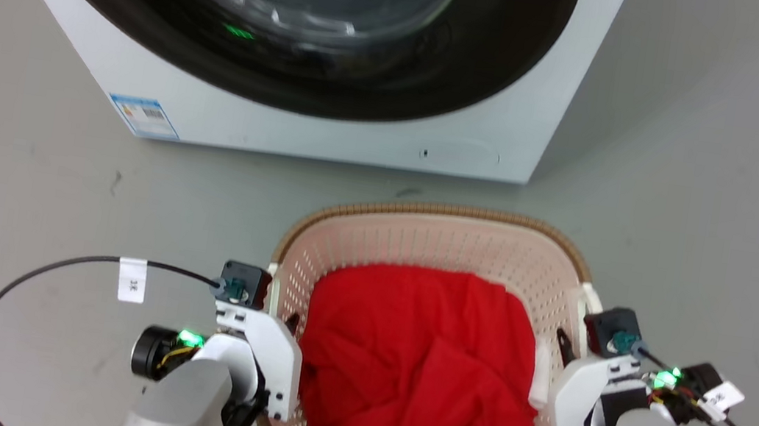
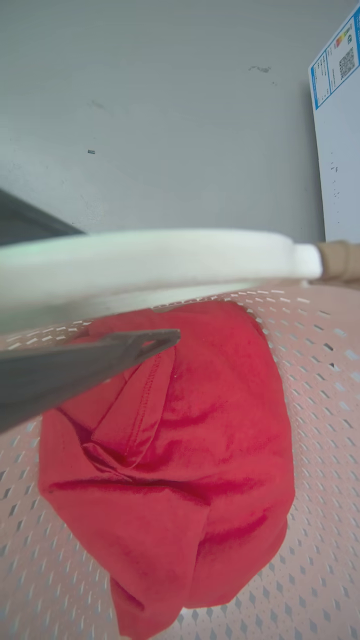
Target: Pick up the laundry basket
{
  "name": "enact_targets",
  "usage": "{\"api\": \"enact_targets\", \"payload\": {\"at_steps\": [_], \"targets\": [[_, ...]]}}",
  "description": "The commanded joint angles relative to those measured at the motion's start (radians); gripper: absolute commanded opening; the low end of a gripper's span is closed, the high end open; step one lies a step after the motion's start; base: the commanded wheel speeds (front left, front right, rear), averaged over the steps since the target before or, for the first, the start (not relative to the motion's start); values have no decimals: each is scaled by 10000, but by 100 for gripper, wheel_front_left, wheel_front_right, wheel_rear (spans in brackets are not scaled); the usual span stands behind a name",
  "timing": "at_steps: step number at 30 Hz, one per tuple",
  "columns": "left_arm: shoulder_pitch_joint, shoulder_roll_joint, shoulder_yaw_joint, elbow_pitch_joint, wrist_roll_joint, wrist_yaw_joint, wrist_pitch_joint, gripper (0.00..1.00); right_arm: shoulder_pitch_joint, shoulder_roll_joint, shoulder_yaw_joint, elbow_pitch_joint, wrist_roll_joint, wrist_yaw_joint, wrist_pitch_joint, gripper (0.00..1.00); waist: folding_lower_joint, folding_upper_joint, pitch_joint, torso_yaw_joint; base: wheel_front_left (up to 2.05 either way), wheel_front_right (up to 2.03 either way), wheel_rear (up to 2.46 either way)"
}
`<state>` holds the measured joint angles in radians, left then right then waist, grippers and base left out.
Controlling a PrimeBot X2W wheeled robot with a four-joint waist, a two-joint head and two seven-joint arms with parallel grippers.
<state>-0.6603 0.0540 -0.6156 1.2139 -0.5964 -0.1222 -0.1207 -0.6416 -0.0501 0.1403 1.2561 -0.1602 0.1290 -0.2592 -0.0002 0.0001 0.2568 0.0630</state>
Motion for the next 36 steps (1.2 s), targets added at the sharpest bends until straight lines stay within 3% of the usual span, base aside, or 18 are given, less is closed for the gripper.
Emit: {"api": "enact_targets", "payload": {"at_steps": [1,15,36], "targets": [[202,-6,-197,-10,-9,-142,150,0,123,-9,197,2,44,32,-97,0,2,-1,-488,183,0,0,0],[1241,263,-1331,-257,-1385,-140,1236,0,1360,-2,2148,289,1768,39,766,0,2,-1,-2173,270,0,0,0],[1260,441,-2481,-193,-2438,-137,999,0,1869,-15,3349,334,3156,80,1199,0,2,-1,-2750,94,0,0,0]]}}
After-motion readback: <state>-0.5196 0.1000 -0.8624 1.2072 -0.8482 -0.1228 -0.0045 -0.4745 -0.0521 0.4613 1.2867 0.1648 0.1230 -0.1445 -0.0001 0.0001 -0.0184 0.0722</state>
